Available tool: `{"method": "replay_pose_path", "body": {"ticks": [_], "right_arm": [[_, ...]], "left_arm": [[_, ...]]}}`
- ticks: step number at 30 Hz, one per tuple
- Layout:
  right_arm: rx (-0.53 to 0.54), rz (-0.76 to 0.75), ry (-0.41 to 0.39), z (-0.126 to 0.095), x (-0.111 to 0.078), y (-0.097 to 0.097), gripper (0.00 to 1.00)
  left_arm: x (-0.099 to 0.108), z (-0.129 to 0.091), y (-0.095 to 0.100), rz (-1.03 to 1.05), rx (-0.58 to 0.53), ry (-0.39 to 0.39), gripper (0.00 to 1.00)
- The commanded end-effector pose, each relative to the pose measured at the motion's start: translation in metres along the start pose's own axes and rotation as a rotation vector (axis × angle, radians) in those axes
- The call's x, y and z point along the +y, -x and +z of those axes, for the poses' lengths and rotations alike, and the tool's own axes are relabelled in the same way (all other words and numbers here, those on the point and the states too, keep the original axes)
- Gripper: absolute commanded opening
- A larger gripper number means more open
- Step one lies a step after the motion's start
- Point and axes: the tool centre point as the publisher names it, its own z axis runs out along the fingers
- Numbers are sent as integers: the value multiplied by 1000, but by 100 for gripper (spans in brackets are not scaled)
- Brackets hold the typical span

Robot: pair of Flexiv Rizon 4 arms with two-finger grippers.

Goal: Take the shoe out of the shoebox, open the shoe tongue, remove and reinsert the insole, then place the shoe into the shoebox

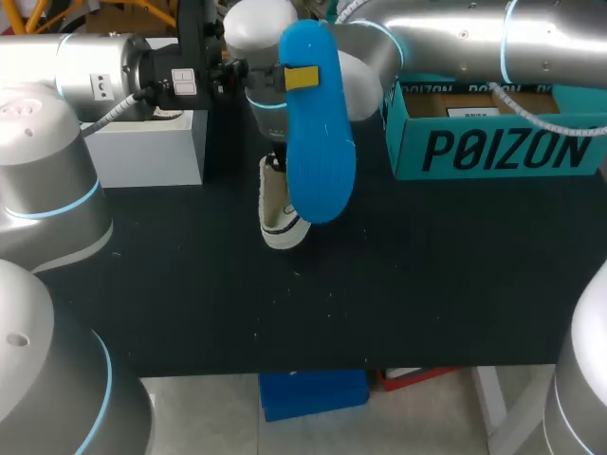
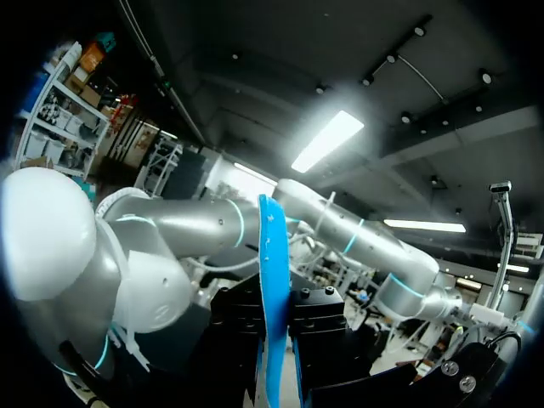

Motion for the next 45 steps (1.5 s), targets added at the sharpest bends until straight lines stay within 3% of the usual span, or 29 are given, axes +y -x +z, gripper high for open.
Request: {"method": "replay_pose_path", "body": {"ticks": [1, 12, 13, 14, 17, 21, 34, 41, 45], "right_arm": [[23, -30, 19, 8, -8, 1, 0], [96, -146, 88, 16, -12, 4, 0], [100, -144, 81, 16, -12, 4, 21], [100, -145, 79, 17, -13, 5, 100], [86, -140, 50, 18, -12, 10, 100], [115, -105, -55, 12, -10, 19, 100], [421, 12, -202, -18, 11, 56, 100], [621, 7, -217, -44, 20, 67, 100], [791, -29, -155, -61, 22, 73, 100]], "left_arm": [[1, 1, 0, 1, -4, -2, 0], [1, 1, 0, 1, -4, -2, 0], [1, 1, 0, 1, -4, -2, 0], [1, 1, 0, 1, -4, -2, 0], [1, 1, 0, 1, -4, -2, 0], [1, 1, 0, 1, -4, -2, 0], [1, 1, 0, 1, -4, -2, 0], [1, 1, 0, 1, -4, -2, 0], [1, 1, 0, 1, -4, -2, 0]]}}
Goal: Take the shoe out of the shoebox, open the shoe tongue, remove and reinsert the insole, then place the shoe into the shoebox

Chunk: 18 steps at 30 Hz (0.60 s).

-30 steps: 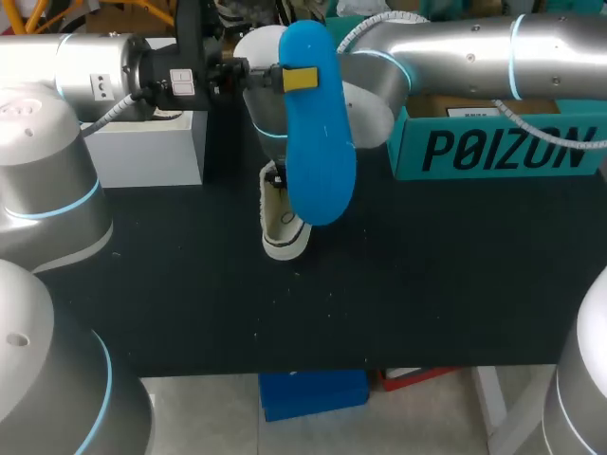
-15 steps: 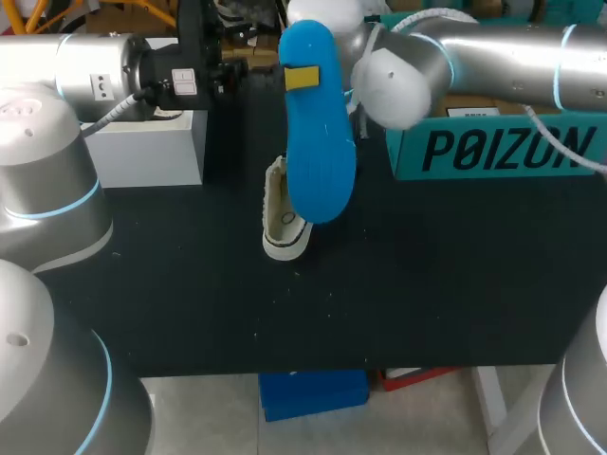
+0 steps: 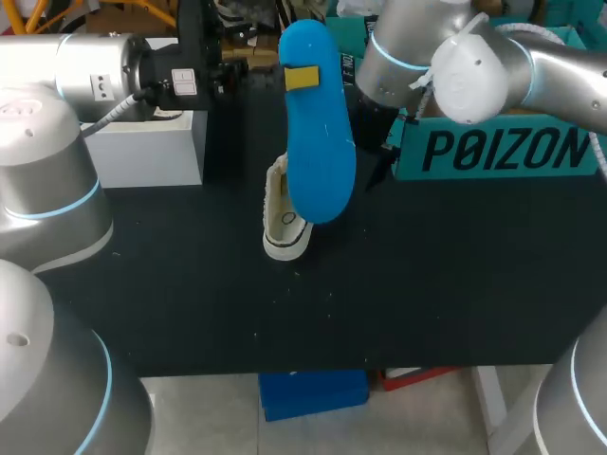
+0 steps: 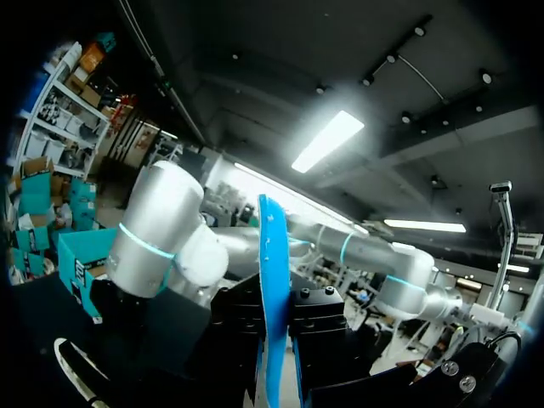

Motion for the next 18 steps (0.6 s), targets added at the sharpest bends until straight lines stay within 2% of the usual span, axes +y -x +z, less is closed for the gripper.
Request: {"method": "replay_pose_path", "body": {"ticks": [1, 3, 4, 18], "right_arm": [[380, -66, 67, -25, -11, 12, 100], [426, -93, 84, -33, -14, 11, 100], [385, -80, 90, -34, -14, 12, 100], [385, -80, 90, -34, -14, 12, 100]], "left_arm": [[1, 1, 0, 1, -3, -1, 0], [1, 1, 0, 1, -3, -1, 0], [1, 1, 0, 1, -3, -1, 0], [1, 1, 0, 1, -3, -1, 0]]}}
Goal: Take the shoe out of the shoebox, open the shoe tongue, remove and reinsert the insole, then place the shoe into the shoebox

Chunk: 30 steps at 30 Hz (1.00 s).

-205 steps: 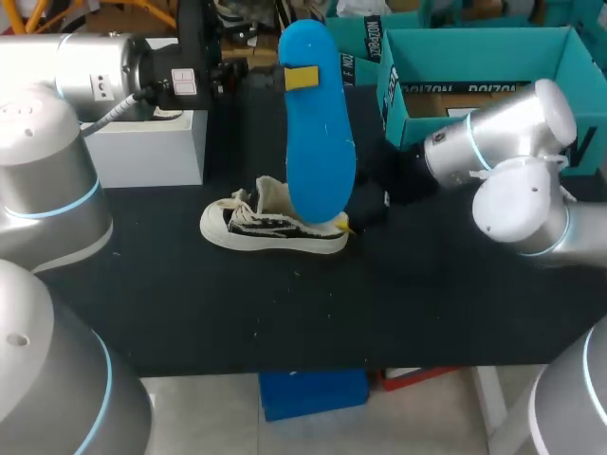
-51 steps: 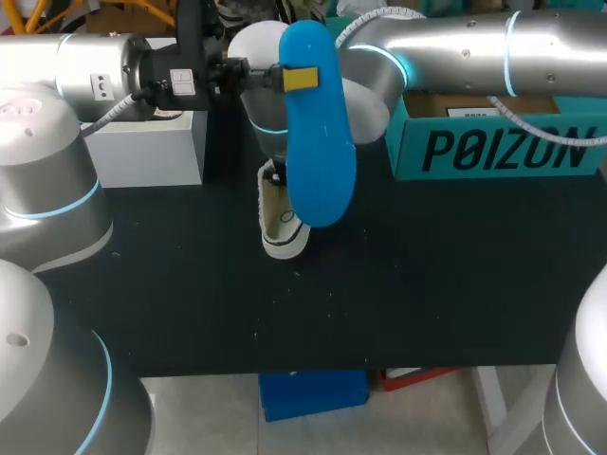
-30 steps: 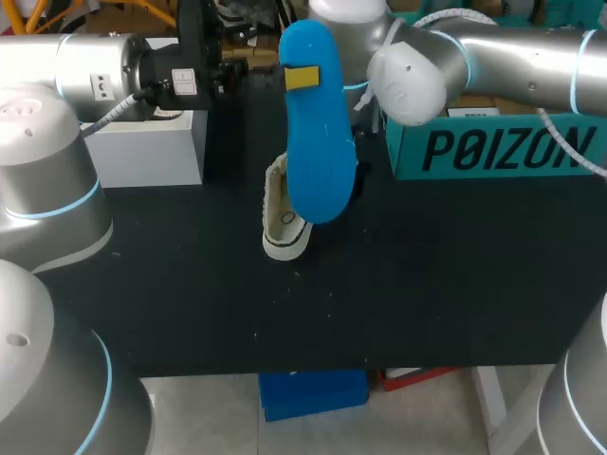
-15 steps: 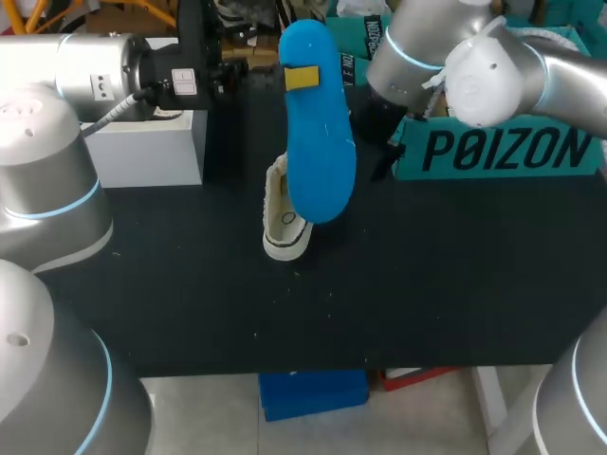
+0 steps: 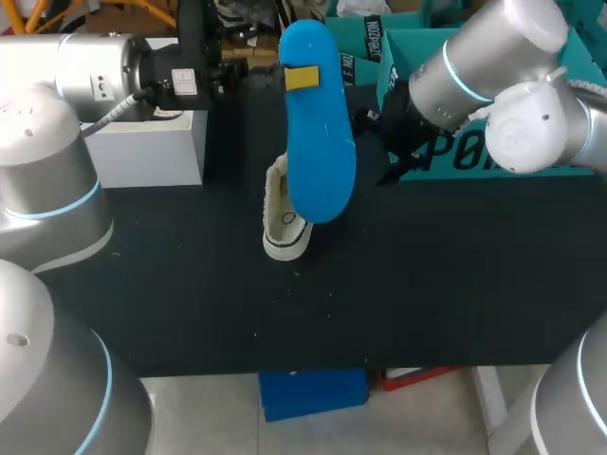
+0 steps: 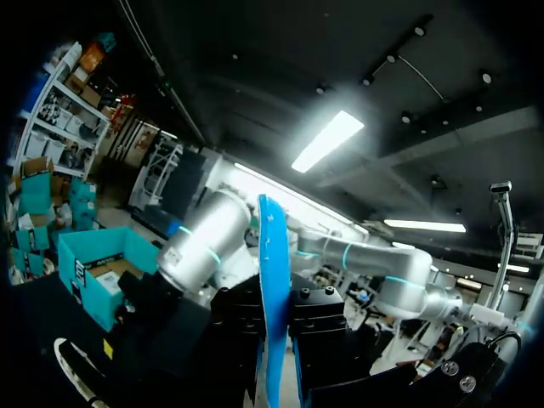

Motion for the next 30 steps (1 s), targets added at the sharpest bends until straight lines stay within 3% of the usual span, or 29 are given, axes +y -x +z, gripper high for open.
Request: {"method": "replay_pose_path", "body": {"ticks": [1, 7, 20, 30], "right_arm": [[104, -1, -1, 2, 0, 3, 100], [564, 134, -44, -9, -4, 3, 100], [901, 98, -80, -22, -4, -11, 100], [1068, 14, -115, -29, -4, -28, 100]], "left_arm": [[1, 1, 0, 1, -3, -1, 0], [1, 1, 0, 1, -3, -1, 0], [1, 1, 0, 1, -3, -1, 0], [1, 1, 0, 1, -3, -1, 0]]}}
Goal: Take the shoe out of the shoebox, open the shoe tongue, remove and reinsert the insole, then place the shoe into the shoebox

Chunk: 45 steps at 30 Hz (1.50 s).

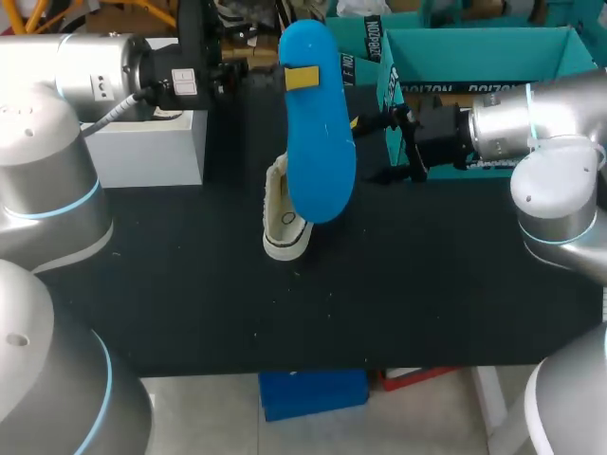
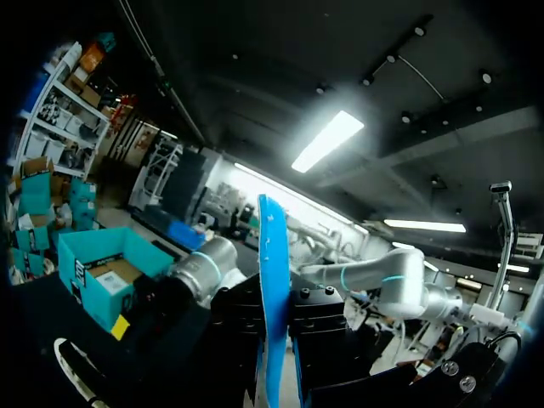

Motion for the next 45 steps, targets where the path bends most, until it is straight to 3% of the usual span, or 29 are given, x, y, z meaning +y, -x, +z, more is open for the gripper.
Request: {"method": "replay_pose_path", "body": {"ticks": [1, 3, 7, 11, 15, 18, 20, 40, 41, 42, 44, 45], "right_arm": [[486, -29, -54, 3, 4, -1, 100], [548, -19, -73, 1, 5, -6, 100], [548, -19, -73, 1, 5, -6, 100], [548, -19, -73, 1, 5, -6, 100], [548, -19, -73, 1, 5, -6, 100], [548, -19, -73, 1, 5, -6, 100], [548, -19, -73, 1, 5, -6, 100], [548, -19, -73, 1, 5, -6, 100], [548, -19, -73, 1, 5, -6, 100], [548, -19, -73, 1, 5, -6, 100], [548, -19, -73, 1, 5, -6, 100], [548, -19, -73, 1, 5, -6, 100]], "left_arm": [[1, 1, 0, 1, -3, -1, 0], [-1, 1, 2, 192, -50, -21, 0], [6, 0, 0, 609, -136, 19, 0], [30, 0, 0, 936, -188, 53, 0], [57, -1, 7, 1128, -202, 116, 0], [73, -3, 18, 1143, -196, 152, 0], [75, -7, 29, 1000, -202, 150, 0], [75, -7, 29, 1000, -202, 150, 0], [82, -8, 23, 1107, -201, 195, 0], [89, -9, 17, 1135, -189, 112, 0], [110, -16, 6, 1240, -177, 121, 0], [121, -20, 2, 1268, -157, 85, 0]]}}
